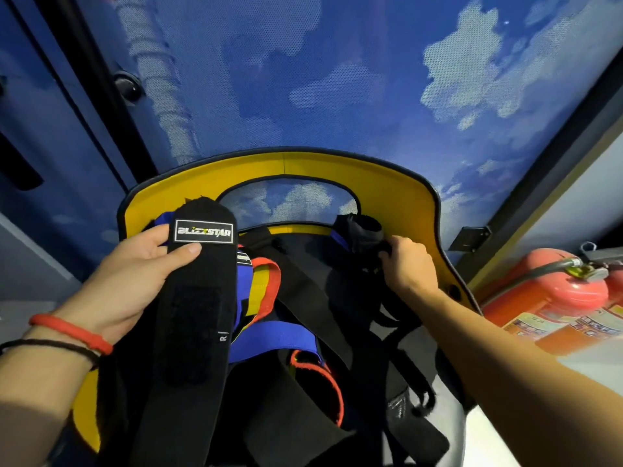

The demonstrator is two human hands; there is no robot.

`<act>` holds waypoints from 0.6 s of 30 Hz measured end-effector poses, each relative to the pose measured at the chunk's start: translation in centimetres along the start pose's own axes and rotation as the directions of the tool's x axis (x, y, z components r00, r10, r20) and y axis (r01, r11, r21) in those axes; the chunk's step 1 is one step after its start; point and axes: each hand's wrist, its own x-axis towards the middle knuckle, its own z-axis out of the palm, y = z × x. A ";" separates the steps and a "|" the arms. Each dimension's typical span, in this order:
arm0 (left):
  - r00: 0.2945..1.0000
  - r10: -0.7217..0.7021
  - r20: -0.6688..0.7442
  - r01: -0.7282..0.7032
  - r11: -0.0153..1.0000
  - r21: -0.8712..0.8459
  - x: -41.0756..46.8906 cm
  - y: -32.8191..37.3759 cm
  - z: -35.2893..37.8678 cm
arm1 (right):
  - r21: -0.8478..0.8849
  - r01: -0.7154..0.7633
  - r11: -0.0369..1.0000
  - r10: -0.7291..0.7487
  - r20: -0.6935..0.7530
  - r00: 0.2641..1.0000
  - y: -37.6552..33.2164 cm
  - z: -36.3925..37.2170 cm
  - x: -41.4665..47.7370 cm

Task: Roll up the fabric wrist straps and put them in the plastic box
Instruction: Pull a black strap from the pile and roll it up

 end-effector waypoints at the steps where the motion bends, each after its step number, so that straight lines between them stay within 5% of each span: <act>1: 1.000 0.002 -0.012 -0.002 1.000 -0.006 0.1 -0.1 -0.2 | -0.076 0.020 0.997 -0.022 -0.018 1.000 0.3 0.3 -0.2; 4: 1.000 -0.007 -0.014 0.007 1.000 -0.017 0.1 -0.3 -0.5 | -0.313 0.179 0.933 -0.231 -0.135 0.964 -0.3 0.9 -0.6; 8: 1.000 -0.013 -0.003 0.013 1.000 -0.007 0.0 -0.6 -0.7 | -0.215 0.514 0.830 -0.540 -0.085 0.837 -6.3 1.2 -2.5; 11: 1.000 -0.019 -0.005 0.019 1.000 -0.013 -0.1 -0.5 -0.7 | -0.137 0.544 0.828 -0.472 0.355 0.807 -10.0 3.8 -5.2; 13: 1.000 -0.023 0.001 0.023 1.000 -0.018 -0.2 -0.4 -0.7 | -0.192 0.502 0.844 -0.348 0.516 0.783 -10.7 5.3 -6.4; 18: 1.000 -0.021 0.006 0.021 0.999 -0.024 -0.4 -0.4 -1.0 | -0.174 0.425 0.888 -0.334 0.389 0.858 -9.3 5.4 -5.2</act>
